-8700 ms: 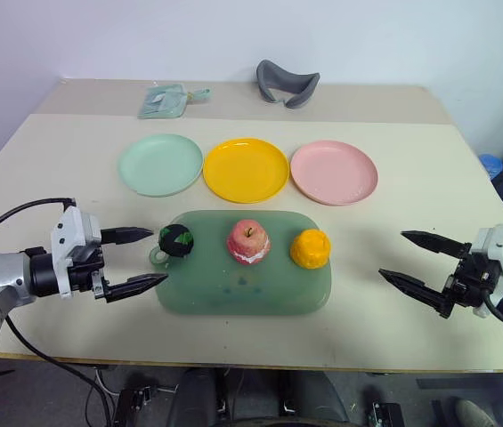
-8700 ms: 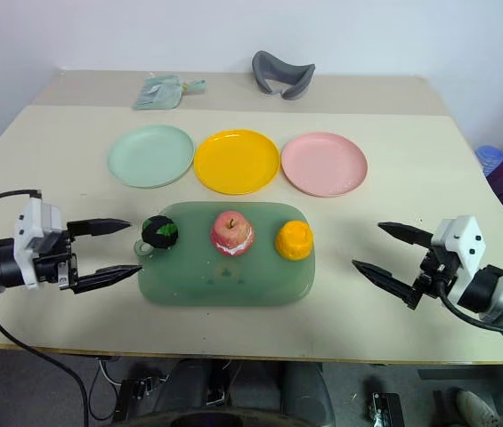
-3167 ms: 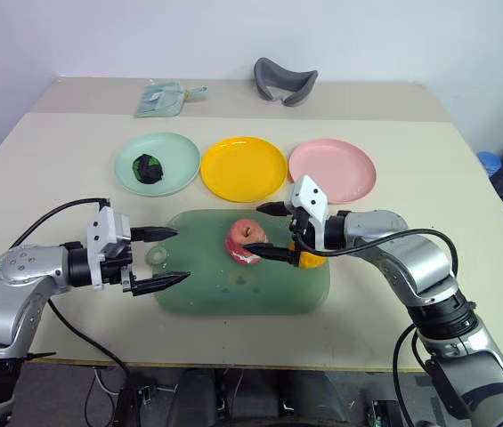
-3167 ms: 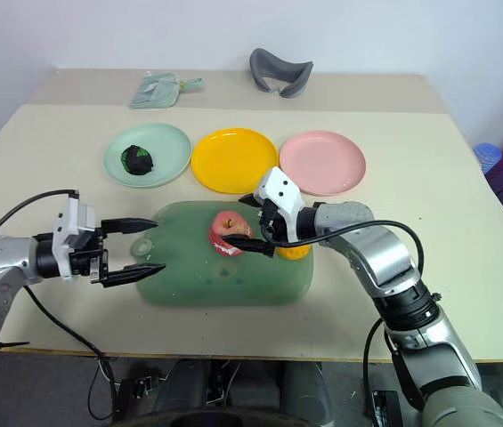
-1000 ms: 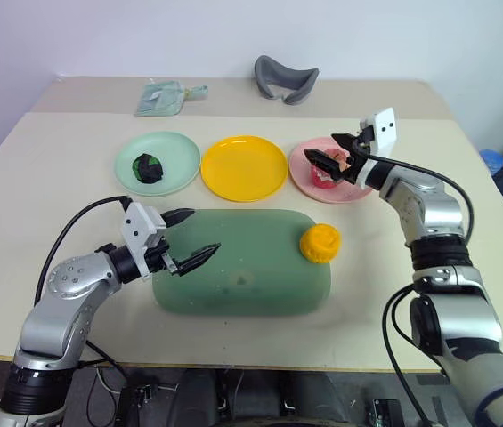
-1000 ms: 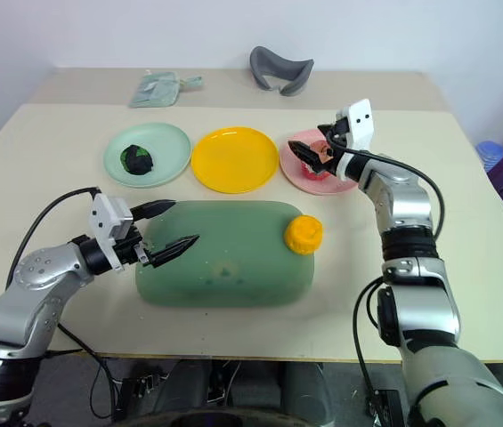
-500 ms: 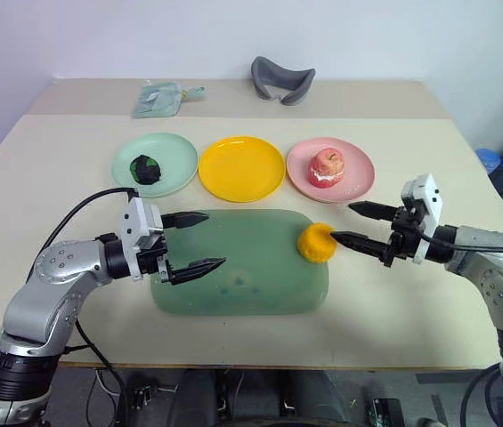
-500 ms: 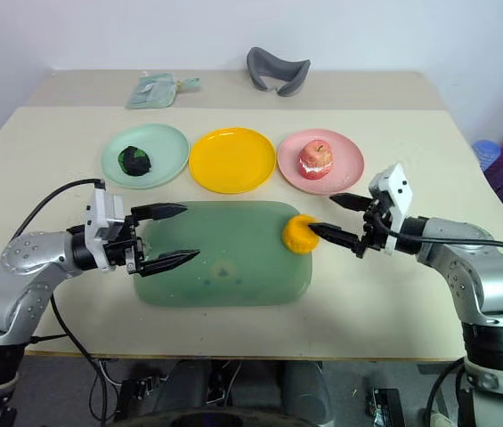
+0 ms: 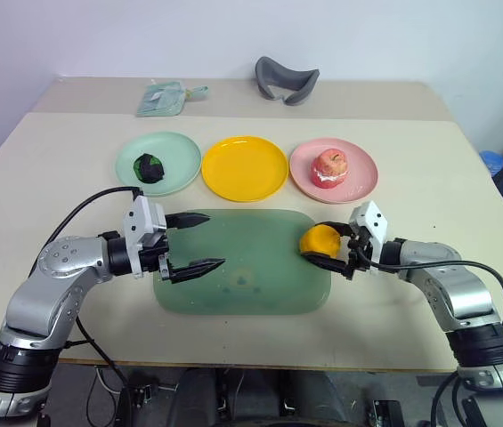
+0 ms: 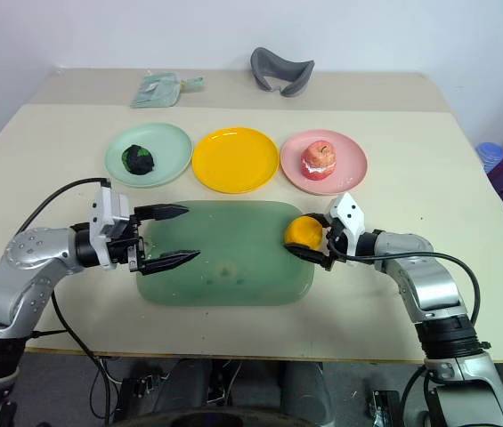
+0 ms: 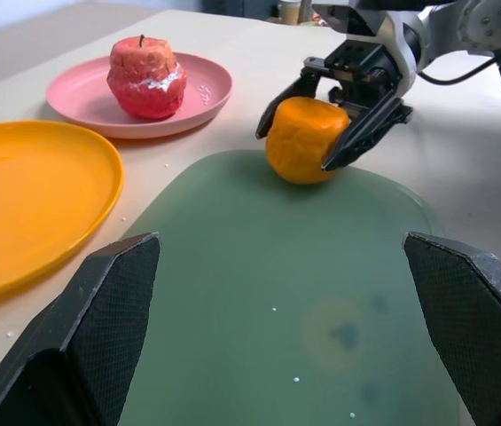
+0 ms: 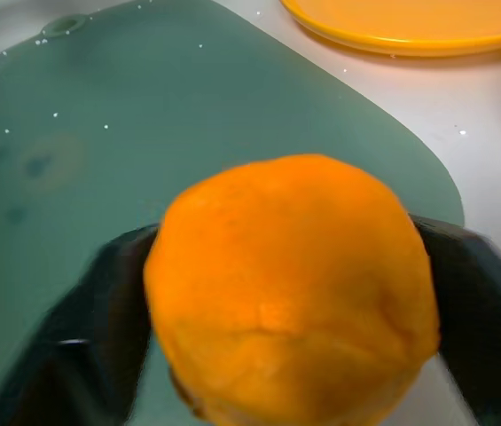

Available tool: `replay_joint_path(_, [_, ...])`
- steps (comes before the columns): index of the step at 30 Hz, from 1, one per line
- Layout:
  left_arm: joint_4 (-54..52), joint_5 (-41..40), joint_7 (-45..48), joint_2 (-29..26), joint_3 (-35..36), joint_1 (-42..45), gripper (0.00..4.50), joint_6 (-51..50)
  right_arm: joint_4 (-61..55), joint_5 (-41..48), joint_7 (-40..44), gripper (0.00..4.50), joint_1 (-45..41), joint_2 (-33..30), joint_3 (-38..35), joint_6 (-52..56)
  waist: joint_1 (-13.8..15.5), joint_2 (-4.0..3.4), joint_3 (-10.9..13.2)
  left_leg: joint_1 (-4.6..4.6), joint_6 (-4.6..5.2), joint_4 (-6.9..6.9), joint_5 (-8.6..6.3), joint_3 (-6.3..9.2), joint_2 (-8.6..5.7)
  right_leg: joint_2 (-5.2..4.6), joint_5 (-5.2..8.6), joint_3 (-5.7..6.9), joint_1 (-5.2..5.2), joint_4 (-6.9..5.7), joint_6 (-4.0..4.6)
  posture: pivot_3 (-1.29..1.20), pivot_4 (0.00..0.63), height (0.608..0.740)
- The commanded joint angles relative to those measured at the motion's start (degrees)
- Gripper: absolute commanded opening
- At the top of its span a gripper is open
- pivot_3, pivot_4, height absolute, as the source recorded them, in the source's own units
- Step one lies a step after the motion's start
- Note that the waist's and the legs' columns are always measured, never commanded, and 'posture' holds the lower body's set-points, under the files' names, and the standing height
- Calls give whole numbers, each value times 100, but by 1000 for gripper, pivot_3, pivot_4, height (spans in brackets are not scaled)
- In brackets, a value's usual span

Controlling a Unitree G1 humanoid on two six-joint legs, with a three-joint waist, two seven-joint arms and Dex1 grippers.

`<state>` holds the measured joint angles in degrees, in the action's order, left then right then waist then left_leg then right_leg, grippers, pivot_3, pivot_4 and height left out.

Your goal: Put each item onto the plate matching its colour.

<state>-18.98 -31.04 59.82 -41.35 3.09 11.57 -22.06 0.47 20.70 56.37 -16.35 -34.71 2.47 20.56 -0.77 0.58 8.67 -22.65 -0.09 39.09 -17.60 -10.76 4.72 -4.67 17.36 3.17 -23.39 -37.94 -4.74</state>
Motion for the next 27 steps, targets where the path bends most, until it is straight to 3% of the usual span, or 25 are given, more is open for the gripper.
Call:
replay_joint_path(1, [-129,-72,-31,-66,152,35,4500,-23,-37,-35,-141,2982,-126,170,-68,-222,-2,0,0,0,0,0,0,-1,0,0,0,0,0,0,0,0,150,740])
replay_joint_path(6, [-182,-102,-181,-40,227,-56,4500,-52,-264,61,-391,2982,-539,561,-40,-168,-16,-1,1,0,-1,-1,1,-1,1,1,0,-1,-3,-2,0,0,150,740])
replay_joint_path(9, [-234,-63,-369,28,283,-140,4500,-38,300,-236,-953,2982,-1237,1145,61,-381,-50,-1,1,0,-1,0,1,-3,2,1,0,-1,-4,-4,0,0,150,740])
replay_joint_path(15, [-195,687,-1696,515,314,-261,4500,42,3080,-777,-1819,2982,-3174,2556,28,-1580,-28,-6,4,0,-3,-1,2,-6,3,3,0,-1,-7,-10,1,0,150,740])
replay_joint_path(22, [35,1138,-2764,1150,347,108,4500,24,5752,-967,-2009,2982,-4395,3088,-250,-2745,-17,-6,4,-10,-2,5,2,-15,-2,-3,0,6,-5,-7,0,0,150,740])
replay_joint_path(24, [103,1253,-3108,1342,367,203,4500,-24,6283,-1059,-2135,4017,-4618,3146,-315,-3005,-56,-9,6,-10,-3,2,3,-16,2,0,0,5,-8,-9,0,0,150,740])
replay_joint_path(25, [134,1355,-3234,1397,354,237,4500,17,6481,-1104,-2174,4324,-4685,3168,-338,-3113,-72,-9,6,-10,-3,1,3,-16,2,0,0,5,-10,-9,0,0,150,740])
replay_joint_path(27, [162,1482,-3383,1473,326,269,4500,66,6744,-1180,-2193,4467,-4755,3190,-379,-3260,-135,-9,6,-10,-5,-1,4,-16,3,1,0,5,-10,-10,0,0,150,740])
